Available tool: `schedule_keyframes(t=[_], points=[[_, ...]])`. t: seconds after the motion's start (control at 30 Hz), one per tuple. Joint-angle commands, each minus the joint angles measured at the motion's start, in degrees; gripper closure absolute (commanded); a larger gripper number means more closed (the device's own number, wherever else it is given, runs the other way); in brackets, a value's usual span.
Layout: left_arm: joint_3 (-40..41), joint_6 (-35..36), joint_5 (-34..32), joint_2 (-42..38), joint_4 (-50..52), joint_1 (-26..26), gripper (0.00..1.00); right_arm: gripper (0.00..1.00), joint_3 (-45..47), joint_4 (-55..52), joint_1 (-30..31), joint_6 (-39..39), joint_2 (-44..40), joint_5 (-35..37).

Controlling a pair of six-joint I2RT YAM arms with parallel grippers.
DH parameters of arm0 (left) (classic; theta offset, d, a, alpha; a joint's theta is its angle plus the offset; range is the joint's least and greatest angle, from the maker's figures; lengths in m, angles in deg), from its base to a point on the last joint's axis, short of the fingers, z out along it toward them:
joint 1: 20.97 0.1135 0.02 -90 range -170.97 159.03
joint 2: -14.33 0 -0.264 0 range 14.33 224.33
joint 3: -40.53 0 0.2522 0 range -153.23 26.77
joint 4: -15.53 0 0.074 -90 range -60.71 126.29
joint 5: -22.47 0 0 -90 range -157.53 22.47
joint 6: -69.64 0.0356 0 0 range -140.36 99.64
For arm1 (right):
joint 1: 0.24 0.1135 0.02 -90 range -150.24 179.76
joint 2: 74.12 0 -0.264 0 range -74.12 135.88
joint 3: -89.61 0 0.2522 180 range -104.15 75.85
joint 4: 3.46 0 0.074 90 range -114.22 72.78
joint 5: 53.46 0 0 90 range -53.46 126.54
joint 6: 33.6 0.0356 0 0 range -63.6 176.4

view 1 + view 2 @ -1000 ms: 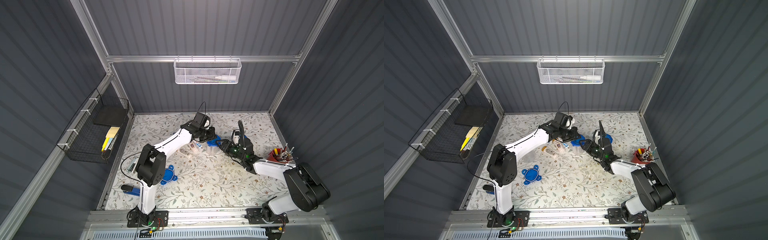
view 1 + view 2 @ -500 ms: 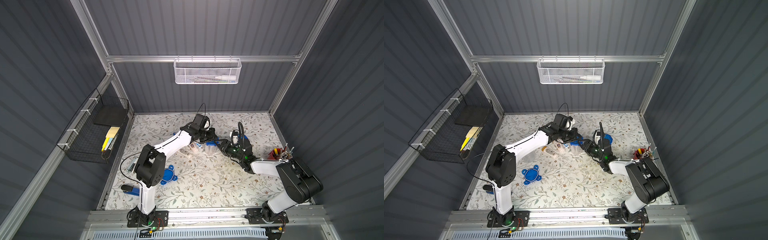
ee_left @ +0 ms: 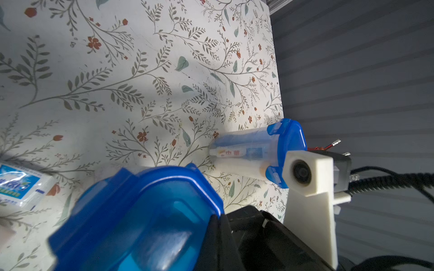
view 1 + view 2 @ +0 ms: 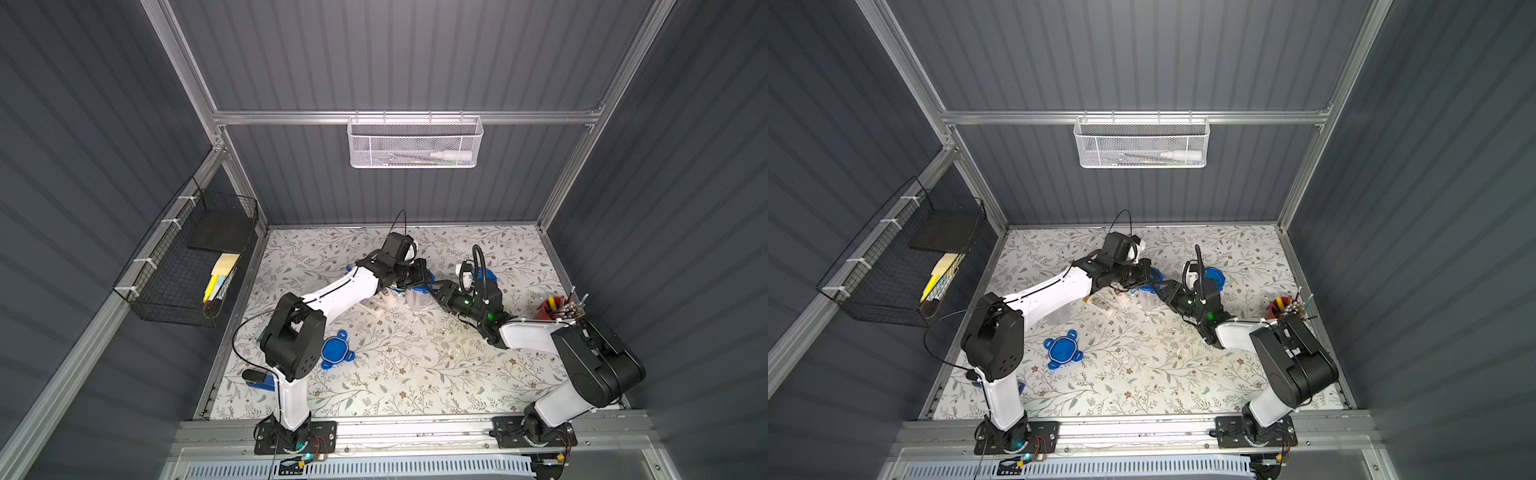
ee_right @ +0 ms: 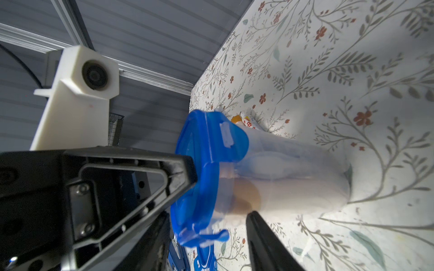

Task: Take out toiletry kits
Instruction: Unfasten the latch on the container.

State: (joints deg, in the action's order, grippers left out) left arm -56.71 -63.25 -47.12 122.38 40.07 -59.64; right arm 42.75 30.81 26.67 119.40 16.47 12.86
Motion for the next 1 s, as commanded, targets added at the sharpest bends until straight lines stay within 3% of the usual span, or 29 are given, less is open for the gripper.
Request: schedule_keyframes(t=[0.0,0.27,0.47,0.83,0.97], points=[[5.52,-0.95,-1.99,2.52,6.29,-0.44,1.00,0.45,-1.26,3.30,1.68,-0.22,0.56,-0.38],[8.47,-0.89,-2.12,1.73,4.36,-0.08,1.00,0.45,-1.42,3.45,2.53,-0.83,0.07,0.78],[11.41,-1.36,-2.13,0.27,2.99,0.61,1.00,0.44,-3.04,-3.37,2.35,-2.68,-2.53,1.42],[15.85,-3.26,-1.95,0.14,-0.27,0.79,1.00,0.45,-4.26,10.59,2.43,-0.82,2.46,-2.14],[16.68,-3.58,-0.11,0.51,-0.78,0.90,1.00,0.45,-4.43,10.04,2.44,-3.54,0.68,-2.51]])
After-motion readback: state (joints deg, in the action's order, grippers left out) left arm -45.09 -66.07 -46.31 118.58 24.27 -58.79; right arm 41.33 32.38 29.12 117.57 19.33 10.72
